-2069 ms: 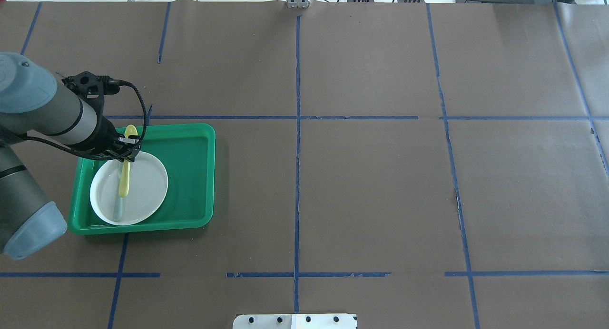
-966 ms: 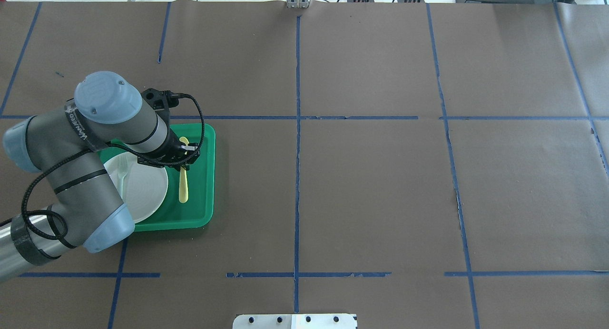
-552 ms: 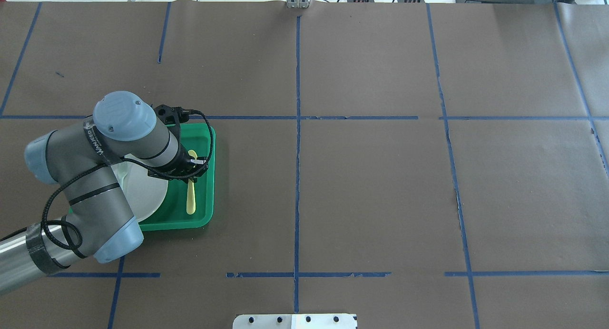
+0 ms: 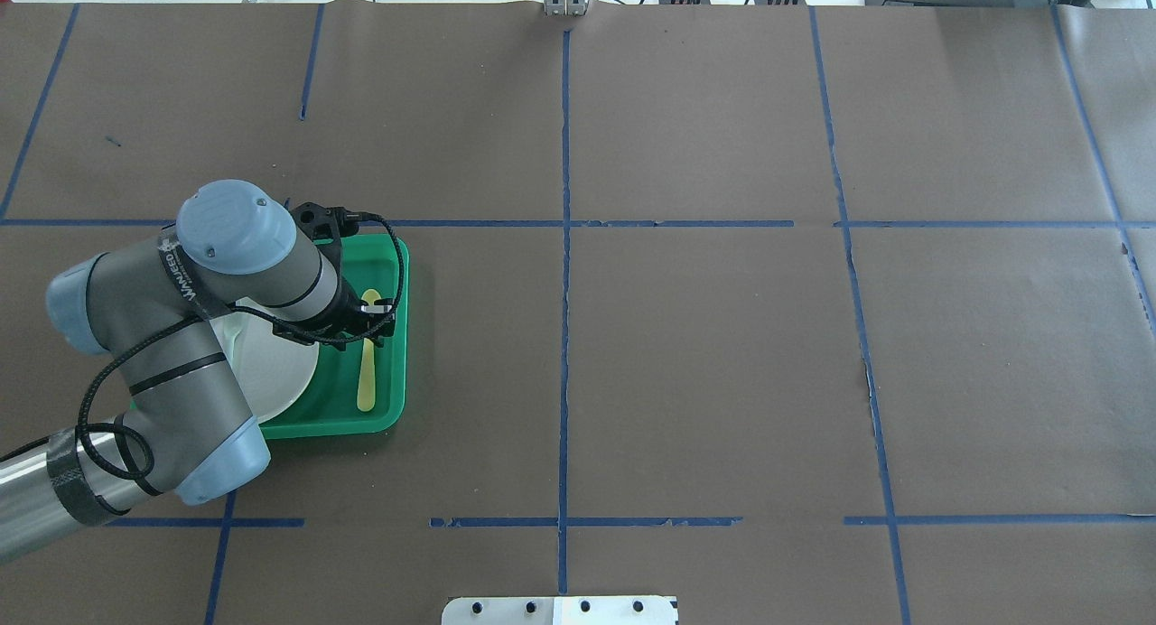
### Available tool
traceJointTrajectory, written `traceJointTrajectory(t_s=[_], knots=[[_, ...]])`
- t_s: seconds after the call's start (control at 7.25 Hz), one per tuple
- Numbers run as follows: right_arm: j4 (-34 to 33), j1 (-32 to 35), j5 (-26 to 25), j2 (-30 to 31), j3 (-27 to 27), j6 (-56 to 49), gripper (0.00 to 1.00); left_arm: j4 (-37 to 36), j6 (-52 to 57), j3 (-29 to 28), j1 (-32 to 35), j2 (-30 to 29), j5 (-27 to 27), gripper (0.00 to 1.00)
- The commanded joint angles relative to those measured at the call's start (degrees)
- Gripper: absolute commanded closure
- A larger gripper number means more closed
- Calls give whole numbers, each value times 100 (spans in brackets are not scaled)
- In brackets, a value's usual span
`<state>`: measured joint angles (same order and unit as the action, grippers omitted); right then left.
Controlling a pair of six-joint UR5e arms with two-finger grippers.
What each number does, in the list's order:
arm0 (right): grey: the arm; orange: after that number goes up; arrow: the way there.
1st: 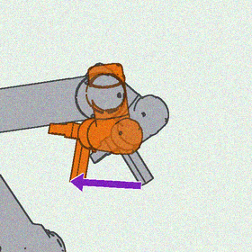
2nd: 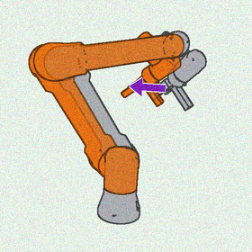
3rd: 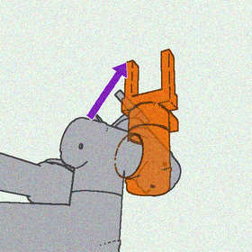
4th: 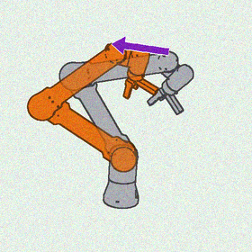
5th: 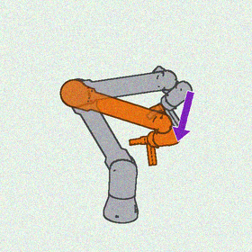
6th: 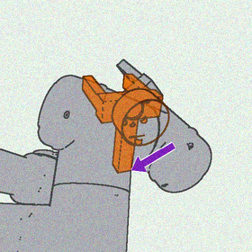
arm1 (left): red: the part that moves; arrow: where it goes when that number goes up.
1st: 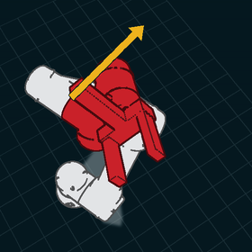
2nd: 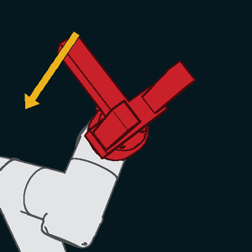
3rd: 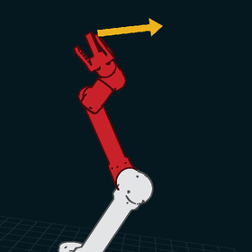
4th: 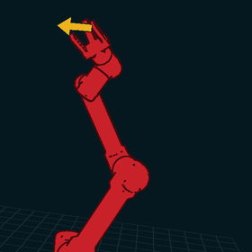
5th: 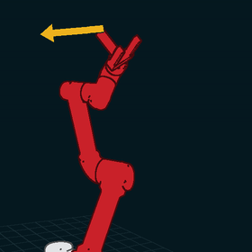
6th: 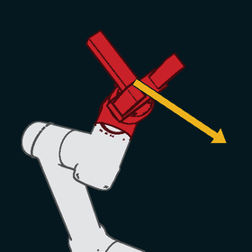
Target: Place spoon
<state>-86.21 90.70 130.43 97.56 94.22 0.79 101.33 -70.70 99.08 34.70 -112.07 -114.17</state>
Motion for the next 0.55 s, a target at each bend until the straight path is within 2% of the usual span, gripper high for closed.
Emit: traceJointTrajectory(t_s=[0.0,0.28,0.41], knots=[[-1,0,0,0,0,0,0,-190,352,538,237,18,0,0],[-1,0,0,0,0,0,0,-1381,1132,1382,834,-69,-35,0],[-1,0,0,0,0,0,0,-1553,1676,1656,1298,-70,-53,0]])
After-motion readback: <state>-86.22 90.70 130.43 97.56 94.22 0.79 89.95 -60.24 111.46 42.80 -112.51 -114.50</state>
